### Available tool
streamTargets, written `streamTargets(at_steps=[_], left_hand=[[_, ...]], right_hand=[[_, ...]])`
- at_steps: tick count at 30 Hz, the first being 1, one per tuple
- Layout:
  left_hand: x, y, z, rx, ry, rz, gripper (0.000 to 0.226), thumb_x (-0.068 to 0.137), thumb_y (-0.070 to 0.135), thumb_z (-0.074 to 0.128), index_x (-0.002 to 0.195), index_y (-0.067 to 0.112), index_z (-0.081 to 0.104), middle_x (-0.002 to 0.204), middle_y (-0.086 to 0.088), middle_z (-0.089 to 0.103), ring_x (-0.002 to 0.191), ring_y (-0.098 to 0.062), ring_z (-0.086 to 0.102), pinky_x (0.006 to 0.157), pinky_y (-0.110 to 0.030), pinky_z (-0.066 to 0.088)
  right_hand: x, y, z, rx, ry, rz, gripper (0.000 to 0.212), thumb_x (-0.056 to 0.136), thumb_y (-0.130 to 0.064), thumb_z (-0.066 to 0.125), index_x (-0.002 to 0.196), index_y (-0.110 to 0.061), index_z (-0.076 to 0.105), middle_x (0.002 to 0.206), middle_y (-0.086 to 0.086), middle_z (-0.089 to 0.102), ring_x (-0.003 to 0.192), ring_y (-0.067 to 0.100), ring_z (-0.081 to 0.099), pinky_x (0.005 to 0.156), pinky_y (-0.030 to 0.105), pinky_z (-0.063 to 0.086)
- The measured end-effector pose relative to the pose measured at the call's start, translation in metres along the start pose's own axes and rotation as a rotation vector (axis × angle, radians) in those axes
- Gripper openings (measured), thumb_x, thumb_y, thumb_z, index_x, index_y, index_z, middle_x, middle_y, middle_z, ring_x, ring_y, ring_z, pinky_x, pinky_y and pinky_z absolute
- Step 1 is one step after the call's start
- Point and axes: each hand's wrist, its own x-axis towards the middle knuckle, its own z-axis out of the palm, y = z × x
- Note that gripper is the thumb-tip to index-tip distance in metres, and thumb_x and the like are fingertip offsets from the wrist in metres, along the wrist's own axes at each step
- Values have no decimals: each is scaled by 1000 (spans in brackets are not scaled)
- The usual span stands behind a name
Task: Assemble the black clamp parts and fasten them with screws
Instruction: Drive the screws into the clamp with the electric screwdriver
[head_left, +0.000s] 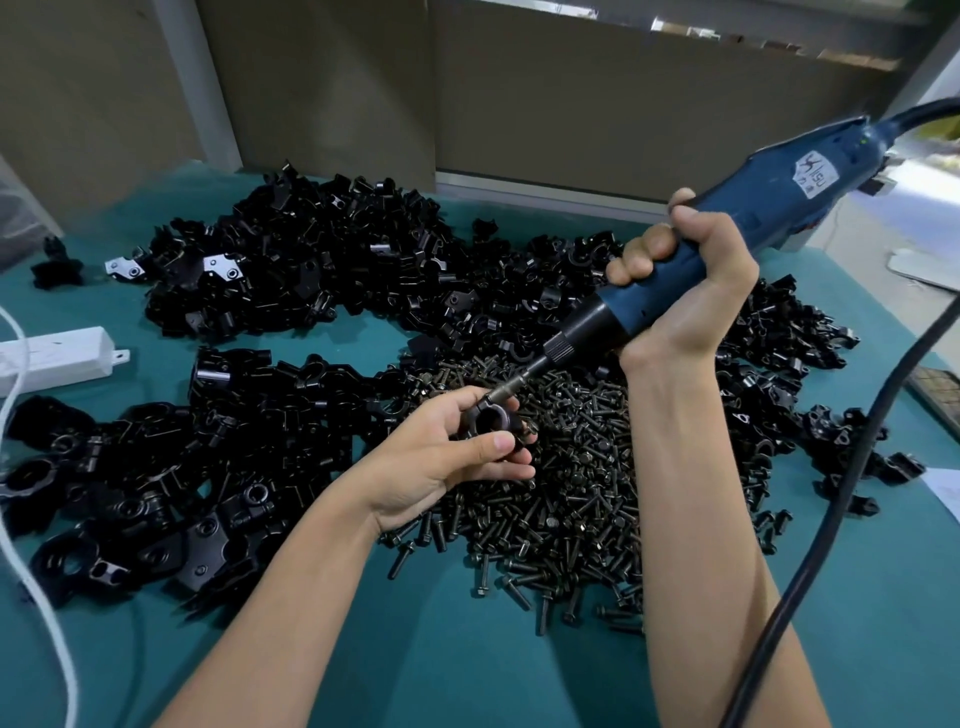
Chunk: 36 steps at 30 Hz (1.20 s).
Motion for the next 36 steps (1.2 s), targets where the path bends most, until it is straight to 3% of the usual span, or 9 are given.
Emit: streamTargets(at_steps=[7, 10, 13, 18, 25, 30, 36], left_hand=[[-1, 6, -4, 121, 76, 20, 46, 73, 6, 75, 116, 3, 59, 104, -10, 70, 96, -30, 74, 87, -31, 59], [-1, 11, -9, -71, 166, 96, 38, 73, -1, 70, 110, 6, 62, 95, -6, 75, 94, -26, 74, 80, -25, 59], [-3, 15, -9, -178, 178, 145, 35, 76, 0, 68, 110, 9, 64, 96, -13, 68, 92, -28, 73, 77, -25, 60], [-4, 15, 0, -111, 147, 131, 38, 77, 3, 69, 114, 10, 64, 106, -22, 54, 89, -28, 74, 71, -24, 59], [-4, 14, -2, -76, 164, 162, 38, 73, 6, 75, 110, 12, 69, 91, -4, 72, 88, -30, 74, 74, -27, 60], [-3, 14, -2, 29, 208, 179, 39, 70, 7, 79, 107, 15, 72, 103, -8, 66, 88, -35, 74, 76, -31, 60], [-3, 15, -3, 48, 207, 182, 39, 69, 7, 80, 106, 14, 72, 103, -13, 64, 88, -36, 74, 77, -31, 60]], right_hand=[[-2, -21, -5, 143, -240, 23, 17, 72, -14, 44, 87, -11, 52, 46, -5, 41, 37, 9, 37, 40, 19, 31], [0, -32, -8, 173, -209, -71, 15, 75, -14, 44, 85, -11, 54, 48, -4, 43, 38, 10, 39, 41, 20, 34], [0, -35, -10, 179, -148, -131, 12, 77, -13, 46, 85, -12, 54, 51, -4, 45, 41, 10, 42, 43, 21, 36], [2, -27, -11, 96, -68, -112, 11, 85, -9, 46, 83, -14, 55, 53, -4, 45, 44, 11, 41, 45, 22, 36], [2, -20, -8, 68, -89, -67, 9, 78, -10, 50, 82, -14, 58, 53, -4, 47, 42, 11, 43, 45, 22, 37], [1, -12, -5, 36, -92, -56, 11, 79, -9, 49, 84, -14, 57, 52, -4, 47, 42, 11, 43, 45, 21, 37], [1, -10, -4, 12, -82, -42, 10, 75, -9, 50, 81, -14, 55, 52, -4, 46, 41, 11, 42, 45, 21, 35]])
